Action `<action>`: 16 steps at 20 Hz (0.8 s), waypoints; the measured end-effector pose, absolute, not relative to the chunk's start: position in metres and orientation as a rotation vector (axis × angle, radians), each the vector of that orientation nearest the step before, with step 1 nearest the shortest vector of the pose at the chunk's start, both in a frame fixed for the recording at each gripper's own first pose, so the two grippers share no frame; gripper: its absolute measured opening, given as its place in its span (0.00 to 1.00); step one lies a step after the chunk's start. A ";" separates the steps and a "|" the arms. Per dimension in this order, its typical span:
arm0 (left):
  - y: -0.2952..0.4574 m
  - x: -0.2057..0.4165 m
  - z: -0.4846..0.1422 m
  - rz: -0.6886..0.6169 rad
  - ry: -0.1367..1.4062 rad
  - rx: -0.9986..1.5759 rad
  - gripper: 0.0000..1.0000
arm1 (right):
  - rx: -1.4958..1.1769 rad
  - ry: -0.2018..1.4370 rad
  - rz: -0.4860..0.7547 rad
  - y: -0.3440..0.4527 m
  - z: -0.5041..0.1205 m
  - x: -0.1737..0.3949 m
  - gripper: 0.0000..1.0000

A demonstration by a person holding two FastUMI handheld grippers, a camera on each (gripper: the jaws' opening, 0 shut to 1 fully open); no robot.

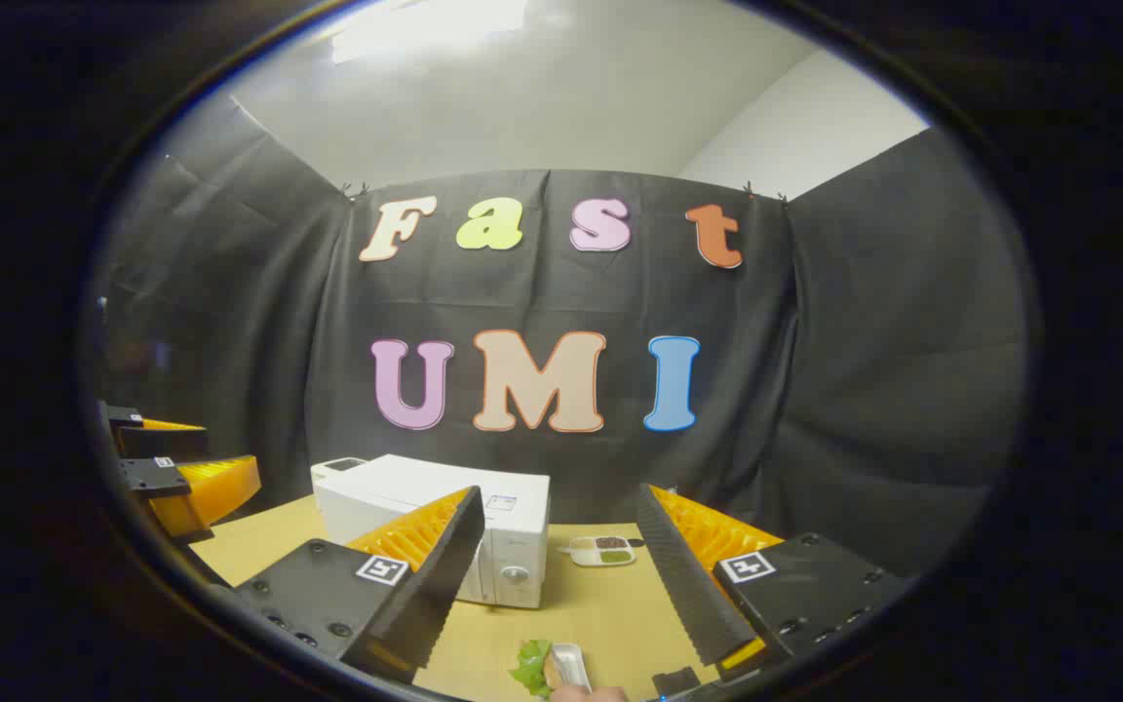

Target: Open the microwave oven with the left hand, put the food in, and close the microwave oven.

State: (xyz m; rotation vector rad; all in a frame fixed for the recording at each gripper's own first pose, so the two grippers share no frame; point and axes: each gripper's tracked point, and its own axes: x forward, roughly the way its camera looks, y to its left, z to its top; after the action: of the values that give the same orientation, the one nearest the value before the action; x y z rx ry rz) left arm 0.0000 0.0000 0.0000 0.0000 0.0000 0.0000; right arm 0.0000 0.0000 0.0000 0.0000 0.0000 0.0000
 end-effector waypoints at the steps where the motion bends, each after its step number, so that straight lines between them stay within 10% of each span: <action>1: 0.001 0.000 -0.002 0.006 0.005 0.003 0.98 | -0.006 -0.001 0.004 0.001 0.000 0.000 0.96; 16: 0.004 -0.005 -0.005 0.030 0.008 -0.001 0.98 | 0.002 -0.012 0.024 0.008 -0.002 0.000 0.96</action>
State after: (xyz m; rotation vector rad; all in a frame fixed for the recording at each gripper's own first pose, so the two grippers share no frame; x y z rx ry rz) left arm -0.0049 0.0045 -0.0049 -0.0012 0.0084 0.0304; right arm 0.0003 0.0085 -0.0017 0.0020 -0.0119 0.0243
